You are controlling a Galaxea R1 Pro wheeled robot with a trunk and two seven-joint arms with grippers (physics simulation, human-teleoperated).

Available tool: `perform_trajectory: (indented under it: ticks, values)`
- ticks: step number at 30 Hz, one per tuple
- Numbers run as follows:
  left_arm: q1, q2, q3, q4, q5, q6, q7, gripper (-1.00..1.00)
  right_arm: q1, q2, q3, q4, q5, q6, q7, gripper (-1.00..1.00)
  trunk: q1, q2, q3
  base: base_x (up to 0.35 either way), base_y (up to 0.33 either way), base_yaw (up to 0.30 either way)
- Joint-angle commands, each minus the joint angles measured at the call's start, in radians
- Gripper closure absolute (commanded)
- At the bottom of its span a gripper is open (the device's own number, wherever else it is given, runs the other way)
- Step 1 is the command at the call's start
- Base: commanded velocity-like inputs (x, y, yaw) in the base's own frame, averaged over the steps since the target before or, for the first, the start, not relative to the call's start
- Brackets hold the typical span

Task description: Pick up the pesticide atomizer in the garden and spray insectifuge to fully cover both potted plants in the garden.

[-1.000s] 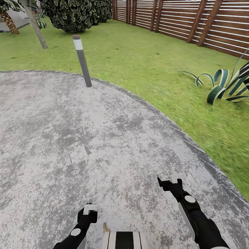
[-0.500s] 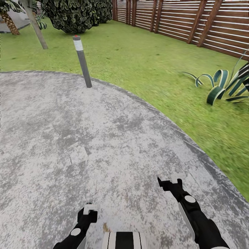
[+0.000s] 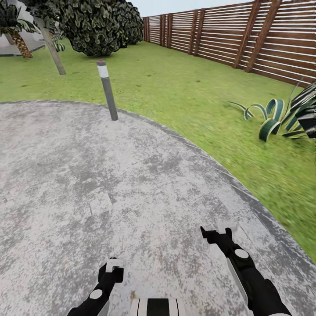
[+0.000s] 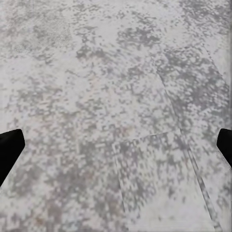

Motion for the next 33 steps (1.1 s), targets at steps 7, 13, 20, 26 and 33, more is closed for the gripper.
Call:
perform_trajectory:
  ticks: [7, 13, 20, 26, 33]
  values:
    - [0.000, -0.002, 0.006, -0.005, -0.010, -0.003, 0.005, 1.00, 0.000, 0.001, 0.000, -0.006, 0.002, 0.005, 0.006, -1.00, -0.003, 0.001, 0.027, 0.000, 0.000, 0.000]
    - [0.000, 0.000, 0.006, -0.005, -0.016, -0.002, 0.006, 1.00, 0.001, 0.000, 0.001, -0.002, 0.003, 0.004, 0.004, -1.00, -0.006, 0.003, 0.052, 0.000, 0.000, 0.000]
    - [0.042, 0.043, 0.007, -0.006, -0.014, -0.003, 0.014, 1.00, 0.017, 0.000, 0.000, 0.002, 0.004, -0.003, 0.004, -1.00, -0.009, 0.004, 0.089, 0.000, 0.000, 0.000]
    - [0.100, 0.086, 0.007, -0.005, -0.011, -0.005, 0.028, 1.00, 0.057, -0.001, -0.001, 0.112, 0.003, -0.081, 0.004, -1.00, -0.012, 0.006, 0.121, 0.000, 0.000, 0.000]
    - [0.172, 0.104, 0.009, -0.005, 0.019, -0.075, 0.033, 1.00, 0.064, -0.008, -0.003, 0.412, 0.002, -0.335, 0.003, -1.00, -0.015, 0.007, 0.159, 0.000, 0.000, 0.000]
